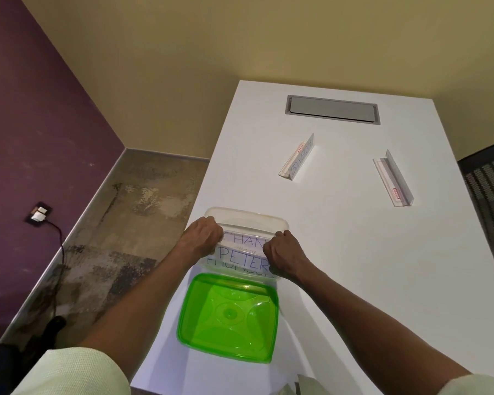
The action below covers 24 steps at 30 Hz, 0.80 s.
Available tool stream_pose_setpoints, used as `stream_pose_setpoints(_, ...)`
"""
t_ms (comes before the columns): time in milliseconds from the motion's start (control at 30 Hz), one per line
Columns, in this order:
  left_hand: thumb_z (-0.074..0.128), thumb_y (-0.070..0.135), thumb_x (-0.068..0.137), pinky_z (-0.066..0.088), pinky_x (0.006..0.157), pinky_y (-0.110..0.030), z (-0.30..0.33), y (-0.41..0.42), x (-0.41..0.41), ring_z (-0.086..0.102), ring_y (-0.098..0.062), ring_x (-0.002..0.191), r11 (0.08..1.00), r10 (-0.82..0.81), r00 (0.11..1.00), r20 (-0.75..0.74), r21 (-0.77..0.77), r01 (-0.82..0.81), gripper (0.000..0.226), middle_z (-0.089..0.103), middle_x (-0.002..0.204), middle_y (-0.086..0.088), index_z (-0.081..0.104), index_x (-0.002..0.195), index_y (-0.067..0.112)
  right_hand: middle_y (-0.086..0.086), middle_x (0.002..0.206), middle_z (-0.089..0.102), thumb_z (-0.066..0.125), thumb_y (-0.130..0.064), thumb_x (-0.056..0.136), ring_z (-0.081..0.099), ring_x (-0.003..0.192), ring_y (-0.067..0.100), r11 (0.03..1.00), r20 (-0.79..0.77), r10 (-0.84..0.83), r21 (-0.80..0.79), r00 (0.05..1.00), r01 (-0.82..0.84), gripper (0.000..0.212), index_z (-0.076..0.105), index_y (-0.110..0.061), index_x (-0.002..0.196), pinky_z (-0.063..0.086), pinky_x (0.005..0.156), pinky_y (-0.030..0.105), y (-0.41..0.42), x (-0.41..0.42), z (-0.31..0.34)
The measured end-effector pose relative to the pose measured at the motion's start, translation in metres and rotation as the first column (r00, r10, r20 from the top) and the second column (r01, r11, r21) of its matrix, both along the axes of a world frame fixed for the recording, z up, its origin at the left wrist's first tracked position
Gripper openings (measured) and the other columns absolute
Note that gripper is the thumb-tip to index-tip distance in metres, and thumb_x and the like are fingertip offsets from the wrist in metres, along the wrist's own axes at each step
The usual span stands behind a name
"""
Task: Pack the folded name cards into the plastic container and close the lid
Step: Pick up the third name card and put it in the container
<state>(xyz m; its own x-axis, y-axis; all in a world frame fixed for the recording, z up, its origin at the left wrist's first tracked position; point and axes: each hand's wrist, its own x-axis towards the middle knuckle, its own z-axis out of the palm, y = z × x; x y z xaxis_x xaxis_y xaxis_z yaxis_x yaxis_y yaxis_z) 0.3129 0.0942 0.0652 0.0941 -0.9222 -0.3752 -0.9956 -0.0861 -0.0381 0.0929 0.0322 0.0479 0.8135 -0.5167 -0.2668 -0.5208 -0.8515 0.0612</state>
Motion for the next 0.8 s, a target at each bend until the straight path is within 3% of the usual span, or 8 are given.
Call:
stream_pose_setpoints(167,0.077,0.016,0.076,0.049,0.083,-0.035,-0.006,-0.004,0.000,0.062,-0.030,0.098,0.999,-0.006,1.000,0.016,0.046,0.005,0.032,0.062,0.109,-0.013,0.072,0.107,0.017,0.011,0.081,0.069,0.049,-0.008,0.080,0.058,0.082,0.029,0.998,-0.024,0.036,-0.041,0.999,-0.037,0.015,0.063,-0.010,0.085,0.040,0.078,0.034,-0.001,0.003,-0.001)
stream_pose_setpoints(300,0.076,0.017,0.078,0.049,0.083,-0.035,-0.011,-0.004,0.001,0.063,-0.028,0.098,0.995,-0.058,0.997,0.055,0.081,0.054,0.032,0.064,0.110,-0.013,0.070,0.109,0.015,0.006,0.067,0.068,0.058,-0.008,0.076,0.060,0.070,0.025,0.997,-0.043,0.029,-0.077,0.999,-0.032,0.009,0.064,-0.014,0.072,0.043,0.071,0.030,-0.002,0.006,0.001)
stream_pose_setpoints(400,0.074,0.018,0.080,0.049,0.082,-0.034,-0.016,-0.005,0.000,0.064,-0.027,0.097,0.988,-0.123,0.988,0.099,0.103,0.112,0.033,0.064,0.111,-0.013,0.069,0.112,0.014,0.010,0.073,0.068,0.050,-0.005,0.083,0.058,0.076,0.028,0.998,-0.049,0.037,-0.042,0.998,-0.039,0.015,0.063,-0.011,0.078,0.041,0.075,0.035,-0.003,0.006,-0.006)
stream_pose_setpoints(567,0.069,0.009,0.082,0.051,0.082,-0.033,-0.021,-0.007,-0.002,0.066,-0.028,0.096,0.983,-0.159,0.977,0.142,0.110,0.144,0.028,0.067,0.109,-0.015,0.070,0.110,0.012,0.004,0.058,0.066,0.064,-0.011,0.071,0.058,0.061,0.023,0.996,-0.070,0.045,-0.069,0.997,-0.050,0.010,0.063,-0.016,0.062,0.043,0.067,0.029,-0.004,0.008,-0.013)
stream_pose_setpoints(733,0.064,0.009,0.085,0.050,0.082,-0.032,-0.026,-0.004,-0.002,0.066,-0.027,0.097,0.981,-0.180,0.970,0.165,0.107,0.163,0.026,0.067,0.111,-0.013,0.070,0.110,0.013,0.004,0.059,0.066,0.068,-0.014,0.072,0.059,0.063,0.023,0.997,-0.048,0.043,-0.064,0.998,-0.046,0.009,0.065,-0.016,0.063,0.045,0.070,0.029,-0.003,0.009,-0.017)
stream_pose_setpoints(800,0.065,0.009,0.084,0.050,0.081,-0.031,-0.026,-0.004,-0.003,0.066,-0.026,0.096,0.980,-0.183,0.969,0.167,0.107,0.166,0.025,0.067,0.109,-0.013,0.070,0.109,0.014,0.009,0.074,0.068,0.057,-0.011,0.083,0.060,0.077,0.027,0.998,-0.068,0.046,-0.027,0.997,-0.048,0.009,0.066,-0.012,0.080,0.044,0.081,0.036,-0.001,0.008,-0.020)
